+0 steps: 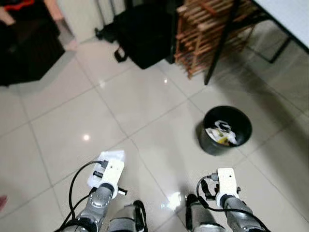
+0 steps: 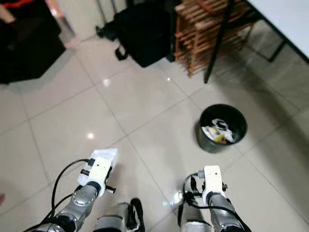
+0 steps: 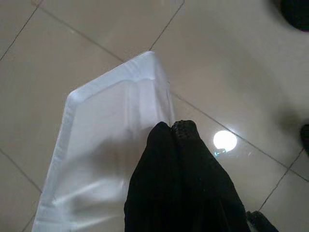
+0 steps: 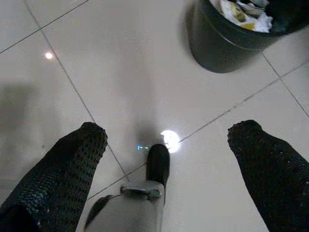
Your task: Picking trash to rubbish bin
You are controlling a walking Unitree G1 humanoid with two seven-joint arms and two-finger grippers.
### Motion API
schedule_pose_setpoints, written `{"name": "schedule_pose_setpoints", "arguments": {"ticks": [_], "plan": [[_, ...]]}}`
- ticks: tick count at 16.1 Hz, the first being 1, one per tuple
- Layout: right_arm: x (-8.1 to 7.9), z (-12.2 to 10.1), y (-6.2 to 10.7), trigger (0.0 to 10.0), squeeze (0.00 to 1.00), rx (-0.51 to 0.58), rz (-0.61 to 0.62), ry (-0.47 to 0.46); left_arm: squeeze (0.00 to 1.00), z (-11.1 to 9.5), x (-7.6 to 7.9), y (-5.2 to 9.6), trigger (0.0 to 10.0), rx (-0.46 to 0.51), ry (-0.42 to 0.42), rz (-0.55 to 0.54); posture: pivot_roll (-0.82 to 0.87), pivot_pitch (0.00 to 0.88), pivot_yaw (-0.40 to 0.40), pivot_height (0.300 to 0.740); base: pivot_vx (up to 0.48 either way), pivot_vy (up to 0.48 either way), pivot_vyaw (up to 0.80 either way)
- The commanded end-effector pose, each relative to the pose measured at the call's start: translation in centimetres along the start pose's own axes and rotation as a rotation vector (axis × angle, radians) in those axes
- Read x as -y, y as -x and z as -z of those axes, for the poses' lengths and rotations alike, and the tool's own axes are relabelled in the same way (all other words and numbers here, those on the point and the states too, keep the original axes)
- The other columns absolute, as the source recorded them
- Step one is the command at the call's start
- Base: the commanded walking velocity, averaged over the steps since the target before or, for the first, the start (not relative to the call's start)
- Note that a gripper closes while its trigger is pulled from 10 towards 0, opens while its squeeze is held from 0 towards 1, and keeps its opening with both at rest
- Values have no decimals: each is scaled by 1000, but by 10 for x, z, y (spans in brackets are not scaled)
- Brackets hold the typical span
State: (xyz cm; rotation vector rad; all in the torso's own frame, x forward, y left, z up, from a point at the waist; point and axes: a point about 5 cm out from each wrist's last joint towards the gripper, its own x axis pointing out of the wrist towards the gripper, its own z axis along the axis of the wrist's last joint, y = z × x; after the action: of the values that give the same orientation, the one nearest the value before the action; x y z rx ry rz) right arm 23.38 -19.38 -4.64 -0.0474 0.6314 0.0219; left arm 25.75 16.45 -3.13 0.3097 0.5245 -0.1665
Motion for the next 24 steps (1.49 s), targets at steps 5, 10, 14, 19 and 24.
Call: {"name": "schedule_pose_setpoints", "arguments": {"ticks": [5, 10, 14, 19, 24], "plan": [[0, 13, 4, 10000, 0, -49, -5, -4, 0, 12, -1, 4, 10000, -45, 0, 7, 36, 270, 96, 740, 0, 0, -800], [-2, 14, 4, 10000, 0, -53, -11, -2, 0, 12, -2, 4, 10000, -44, -4, 7, 36, 266, 99, 740, 0, 0, -800], [-2, 13, 4, 10000, 0, -51, -13, -1, 0, 11, -2, 4, 10000, -43, -4, 6, 36, 276, 95, 740, 0, 0, -800], [-2, 13, 4, 10000, 0, -52, -11, -2, 0, 12, -1, 4, 10000, -46, -1, 4, 38, 283, 94, 740, 0, 0, -800], [-3, 13, 4, 10000, 0, -53, -16, -3, 0, 12, -2, 4, 10000, -48, 4, -1, 38, 284, 94, 740, 0, 0, -800]]}}
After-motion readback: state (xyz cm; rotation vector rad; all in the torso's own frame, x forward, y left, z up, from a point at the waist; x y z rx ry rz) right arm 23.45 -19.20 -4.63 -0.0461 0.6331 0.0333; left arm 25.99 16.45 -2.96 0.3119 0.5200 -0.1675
